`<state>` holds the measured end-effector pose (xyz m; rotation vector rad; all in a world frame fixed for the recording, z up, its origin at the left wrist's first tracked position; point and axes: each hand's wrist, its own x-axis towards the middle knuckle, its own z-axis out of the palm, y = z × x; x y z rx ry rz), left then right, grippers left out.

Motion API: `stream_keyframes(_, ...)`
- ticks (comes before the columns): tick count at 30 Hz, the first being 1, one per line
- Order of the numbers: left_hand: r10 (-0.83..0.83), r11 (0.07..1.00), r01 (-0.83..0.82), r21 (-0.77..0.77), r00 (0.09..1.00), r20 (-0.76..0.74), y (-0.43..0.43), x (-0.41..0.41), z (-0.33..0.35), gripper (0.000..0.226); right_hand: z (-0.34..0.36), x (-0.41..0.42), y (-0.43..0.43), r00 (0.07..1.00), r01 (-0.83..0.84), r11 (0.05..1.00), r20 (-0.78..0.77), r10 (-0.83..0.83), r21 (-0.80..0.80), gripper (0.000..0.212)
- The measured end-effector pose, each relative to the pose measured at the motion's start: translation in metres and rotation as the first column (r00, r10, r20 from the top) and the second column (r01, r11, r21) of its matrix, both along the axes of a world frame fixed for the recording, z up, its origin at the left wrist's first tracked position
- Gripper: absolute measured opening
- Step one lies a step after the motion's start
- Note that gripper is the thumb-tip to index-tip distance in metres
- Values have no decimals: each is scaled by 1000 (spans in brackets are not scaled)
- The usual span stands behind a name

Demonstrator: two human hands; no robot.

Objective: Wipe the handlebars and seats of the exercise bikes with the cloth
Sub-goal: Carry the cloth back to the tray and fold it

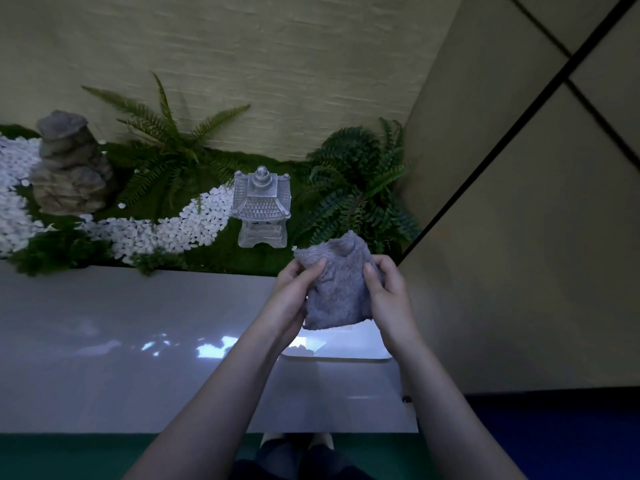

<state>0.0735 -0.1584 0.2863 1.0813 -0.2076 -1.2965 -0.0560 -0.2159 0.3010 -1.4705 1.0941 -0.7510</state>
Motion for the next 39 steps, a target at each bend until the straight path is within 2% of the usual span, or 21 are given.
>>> stream_keyframes(4, -20, 999, 22, 32, 997, -72, -2, -3, 5, 35, 2, -6, 1, 987, -44, 987, 162, 19, 154, 18)
stream_keyframes(8, -75, 990, 96, 98, 977, -200, -4, -8, 4, 50, 5, -9, 2, 979, -18, 980, 204, -23, 199, 21)
stream_keyframes(10, -70, 991, 92, 92, 974, -215, -5, -12, 3, 55, 5, -12, 4, 979, 1, 981, 199, -41, 195, 23)
stream_keyframes(13, 15, 999, -7, 49, 986, -166, -5, -12, -1, 58, 5, -17, 7, 974, 46, 982, 209, -85, 185, 22)
stream_keyframes(16, 46, 999, -45, 9, 996, -74, -2, -11, -8, 33, 6, -20, 8, 963, 93, 979, 234, -135, 181, 19)
stream_keyframes(19, 57, 994, -55, 93, 998, -17, 1, -19, -14, 10, 8, -22, 9, 966, 111, 978, 212, -148, 178, 17)
stream_keyframes(23, -37, 999, 38, 18, 999, -14, 3, -28, -12, 27, 12, -23, 7, 966, 116, 978, 211, -151, 172, 15)
stream_keyframes(25, -125, 991, 126, -41, 991, 41, 4, -29, -11, 37, 14, -25, 5, 966, 108, 981, 217, -141, 159, 13)
stream_keyframes(27, -166, 984, 172, -39, 979, 121, 4, -31, -9, 37, 16, -27, 4, 969, 86, 987, 220, -115, 133, 13)
stream_keyframes(31, -125, 991, 131, -27, 978, 165, 2, -30, -7, 7, 16, -31, 5, 978, 44, 995, 200, -61, 89, 13)
stream_keyframes(35, -100, 993, 105, -49, 991, 90, 1, -28, -6, 14, 13, -35, 5, 981, 76, 995, 172, -87, 70, 13)
stream_keyframes(39, 52, 999, -50, -20, 992, 117, -6, -34, -4, 18, 5, -37, 8, 988, 105, 994, 107, -109, 41, 13)
